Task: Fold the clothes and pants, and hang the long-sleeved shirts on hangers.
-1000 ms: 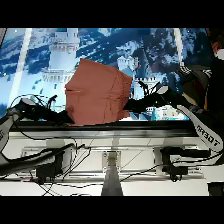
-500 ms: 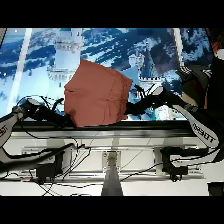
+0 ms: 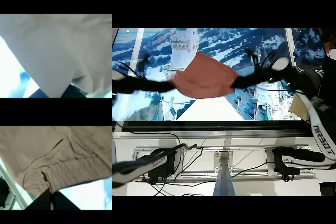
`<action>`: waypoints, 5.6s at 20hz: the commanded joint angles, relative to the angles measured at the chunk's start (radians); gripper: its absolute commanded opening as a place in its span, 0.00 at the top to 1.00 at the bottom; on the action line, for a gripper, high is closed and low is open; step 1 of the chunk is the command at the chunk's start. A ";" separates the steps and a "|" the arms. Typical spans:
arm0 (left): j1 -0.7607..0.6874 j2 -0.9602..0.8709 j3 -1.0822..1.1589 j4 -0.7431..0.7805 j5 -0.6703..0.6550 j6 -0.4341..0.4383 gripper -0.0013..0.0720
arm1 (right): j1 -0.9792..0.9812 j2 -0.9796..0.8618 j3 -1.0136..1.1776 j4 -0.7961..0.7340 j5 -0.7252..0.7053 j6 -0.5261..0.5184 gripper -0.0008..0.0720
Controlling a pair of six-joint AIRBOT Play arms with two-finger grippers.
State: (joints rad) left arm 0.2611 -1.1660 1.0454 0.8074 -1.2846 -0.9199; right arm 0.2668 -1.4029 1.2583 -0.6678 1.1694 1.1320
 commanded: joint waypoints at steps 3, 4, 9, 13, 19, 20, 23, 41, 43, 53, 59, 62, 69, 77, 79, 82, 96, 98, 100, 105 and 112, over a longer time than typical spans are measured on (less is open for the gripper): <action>0.001 0.362 0.234 -0.023 0.117 0.001 0.97 | 0.001 0.225 0.250 0.001 0.002 -0.003 0.97; 0.001 0.447 0.234 -0.023 0.157 0.001 0.97 | 0.001 0.277 0.259 0.002 0.001 0.027 0.97; 0.000 0.758 0.232 0.081 0.174 -0.051 0.97 | 0.002 0.515 0.259 0.032 0.050 0.220 0.97; 0.000 0.797 0.188 0.217 0.149 -0.238 0.97 | 0.002 0.565 0.178 0.034 0.045 0.371 0.97; -0.056 0.482 -0.168 0.001 0.294 -0.104 0.97 | 0.002 0.515 -0.274 -0.044 -0.322 0.401 0.97; -0.100 0.392 -0.200 0.006 0.357 -0.075 0.97 | 0.002 0.478 -0.324 -0.072 -0.407 0.401 0.97; -0.255 0.091 -0.207 -0.023 0.491 -0.063 0.97 | 0.001 0.319 -0.359 -0.163 -0.591 0.401 0.97; -0.474 -0.208 -0.211 0.119 0.149 -0.195 0.04 | -0.285 0.150 -0.353 -0.472 -0.027 0.270 0.12; -0.473 -0.224 -0.211 0.105 0.148 -0.195 0.04 | -0.285 0.138 -0.352 -0.471 -0.089 0.317 0.12; -0.473 -0.229 -0.211 0.105 0.164 -0.195 0.04 | -0.413 -0.142 -0.306 -0.190 -0.019 0.244 0.13; -0.473 -0.229 -0.211 0.105 0.220 -0.195 0.04 | -0.299 -0.253 -0.306 -0.018 -0.058 0.114 0.30; -0.469 -0.229 -0.210 0.109 0.250 -0.195 0.04 | -0.259 -0.246 -0.260 -0.017 -0.082 0.032 0.73; -0.349 -0.175 0.007 0.243 0.248 -0.195 0.04 | -0.261 -0.039 0.144 -0.317 -0.041 0.144 0.97; -0.272 0.016 0.180 0.240 0.354 -0.195 0.04 | -0.527 0.216 0.617 -0.907 0.302 0.523 0.97; -0.272 0.026 0.180 0.240 0.354 -0.195 0.04 | -0.697 0.251 0.683 -0.953 0.447 0.677 0.97; -0.272 0.023 0.180 0.240 0.354 -0.195 0.05 | -0.941 0.304 0.740 -0.956 0.598 0.882 0.97; -0.272 0.023 0.180 0.240 0.354 -0.195 0.05 | -1.176 0.344 0.743 -0.826 0.645 0.802 0.85; -0.272 0.023 0.180 0.240 0.354 -0.195 0.04 | -1.176 0.314 0.743 -0.702 0.647 0.716 0.97; -0.272 0.023 0.180 0.240 0.354 -0.195 0.04 | -1.157 0.288 0.743 -0.615 0.642 0.687 0.97; -0.272 0.023 0.180 0.240 0.354 -0.195 0.04 | -0.777 0.257 0.743 -0.703 0.595 0.575 0.97; -0.272 0.023 0.180 0.240 0.354 -0.195 0.04 | -0.027 0.220 0.743 -1.052 0.385 0.488 0.97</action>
State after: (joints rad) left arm -0.0120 -1.1435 1.2247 1.0470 -0.9306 -1.1152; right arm -0.0399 -1.1610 2.0006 -1.5227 1.6253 1.6802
